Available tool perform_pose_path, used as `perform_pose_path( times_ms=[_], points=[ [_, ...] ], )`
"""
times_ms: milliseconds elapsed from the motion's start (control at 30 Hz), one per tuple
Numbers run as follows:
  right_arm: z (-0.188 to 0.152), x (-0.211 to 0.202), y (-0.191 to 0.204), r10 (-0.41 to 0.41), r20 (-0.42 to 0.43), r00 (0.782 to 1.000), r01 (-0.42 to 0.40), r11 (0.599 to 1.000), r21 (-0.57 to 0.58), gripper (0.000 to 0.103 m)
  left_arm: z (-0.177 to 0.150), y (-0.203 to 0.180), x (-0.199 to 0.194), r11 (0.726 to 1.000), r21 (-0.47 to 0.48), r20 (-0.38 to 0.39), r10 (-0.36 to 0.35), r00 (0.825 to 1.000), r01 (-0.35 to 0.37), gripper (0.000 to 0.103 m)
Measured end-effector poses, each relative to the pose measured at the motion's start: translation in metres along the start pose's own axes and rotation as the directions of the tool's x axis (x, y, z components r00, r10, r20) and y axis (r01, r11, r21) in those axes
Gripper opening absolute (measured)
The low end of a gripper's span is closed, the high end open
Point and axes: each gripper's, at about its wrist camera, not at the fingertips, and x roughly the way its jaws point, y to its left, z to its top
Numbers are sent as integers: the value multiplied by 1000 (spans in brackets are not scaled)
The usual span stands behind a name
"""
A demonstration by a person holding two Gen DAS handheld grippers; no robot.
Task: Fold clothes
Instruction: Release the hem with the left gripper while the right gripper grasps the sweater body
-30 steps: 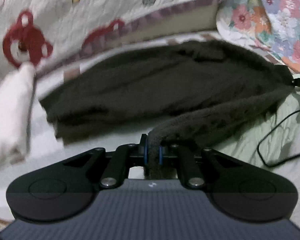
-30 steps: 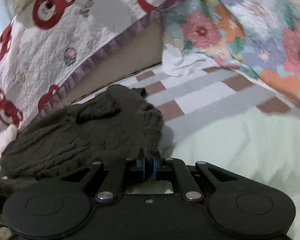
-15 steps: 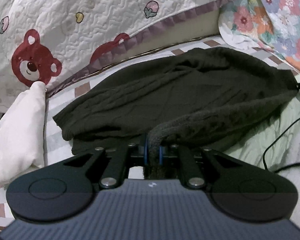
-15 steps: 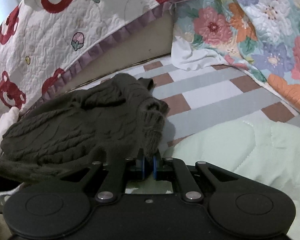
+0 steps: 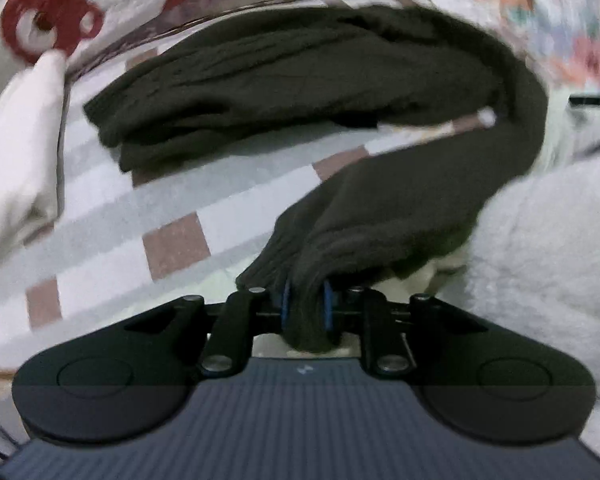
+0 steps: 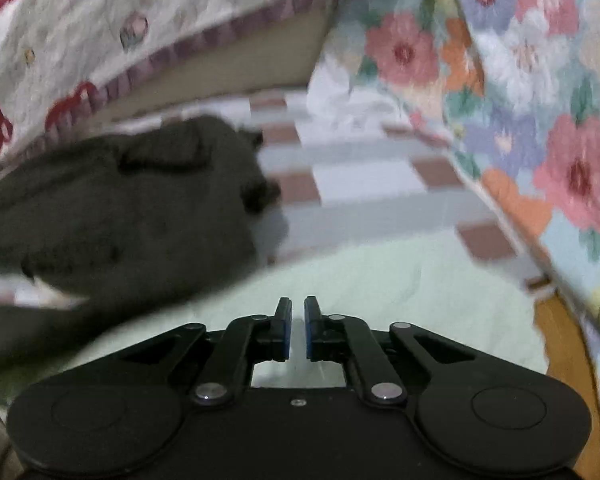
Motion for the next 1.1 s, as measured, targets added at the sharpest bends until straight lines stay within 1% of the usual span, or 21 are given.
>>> perform_pose_path(
  times_ms=[100, 167, 233, 267, 333, 367, 433, 533, 567, 633, 700, 767, 800, 833, 867, 900, 933, 967, 1000, 1033, 1100],
  points=[
    [25, 7, 36, 118, 23, 993, -115, 989, -90, 15, 2, 24, -16, 995, -96, 70, -13, 997, 20, 23],
    [41, 12, 60, 196, 32, 980, -189, 970, -151, 16, 2, 46, -23, 987, -153, 106, 67, 992, -50, 23],
    [58, 17, 84, 274, 37, 961, -260, 942, -212, 25, -5, 69, -23, 966, -170, 106, 215, 971, -196, 23],
    [66, 20, 95, 312, 37, 949, -295, 924, -242, 36, -8, 84, -20, 949, -199, 90, 266, 960, -245, 23],
    [82, 25, 119, 387, 34, 921, -360, 883, -302, 38, -11, 110, -11, 921, -319, 76, 260, 963, -224, 23],
    [91, 27, 131, 424, 31, 905, -391, 859, -331, 39, -10, 123, -4, 911, -374, 86, 219, 972, -172, 23],
    [104, 32, 160, 495, 12, 869, -449, 799, -401, 40, -5, 137, 11, 885, -454, 120, 176, 977, -103, 26],
    [98, 43, 225, 569, -78, 819, -505, 650, -567, 40, 4, 160, 51, 839, -543, 170, 151, 974, -35, 26],
    [93, 47, 245, 579, -103, 809, -510, 603, -614, 42, 6, 169, 65, 831, -555, 167, 163, 972, -44, 26],
    [82, 52, 279, 582, -118, 804, -490, 537, -687, 47, 9, 181, 86, 796, -600, 140, 199, 970, -76, 24],
    [72, 60, 306, 583, -152, 798, -489, 479, -729, 47, 11, 189, 99, 760, -650, 161, 164, 973, -21, 24],
    [64, 70, 329, 589, -215, 779, -526, 429, -735, 48, 14, 192, 108, 726, -685, 204, 114, 972, 59, 26],
    [59, 78, 339, 586, -242, 774, -543, 417, -729, 55, 16, 191, 113, 724, -686, 220, 107, 970, 76, 26],
    [51, 87, 348, 570, -259, 779, -544, 411, -731, 59, 18, 189, 117, 726, -682, 234, 104, 967, 87, 26],
    [39, 96, 358, 545, -252, 800, -514, 405, -756, 60, 20, 188, 121, 727, -679, 248, 100, 964, 99, 26],
    [25, 104, 368, 515, -220, 828, -457, 393, -798, 58, 22, 188, 125, 730, -678, 258, 123, 958, 89, 27],
    [14, 111, 374, 496, -183, 849, -404, 385, -830, 56, 23, 189, 129, 732, -677, 267, 152, 952, 73, 27],
    [10, 115, 375, 499, -156, 852, -384, 394, -835, 33, 24, 191, 130, 734, -678, 269, 205, 941, 34, 27],
    [15, 118, 373, 523, -143, 840, -405, 430, -807, 12, 24, 195, 131, 734, -680, 270, 262, 927, -10, 27],
    [27, 122, 367, 558, -132, 819, -453, 488, -746, 11, 25, 198, 131, 730, -681, 270, 319, 909, -54, 27],
    [59, 131, 344, 614, -83, 785, -540, 613, -577, 8, 20, 209, 128, 699, -715, 297, 316, 901, -9, 28]
  ],
)
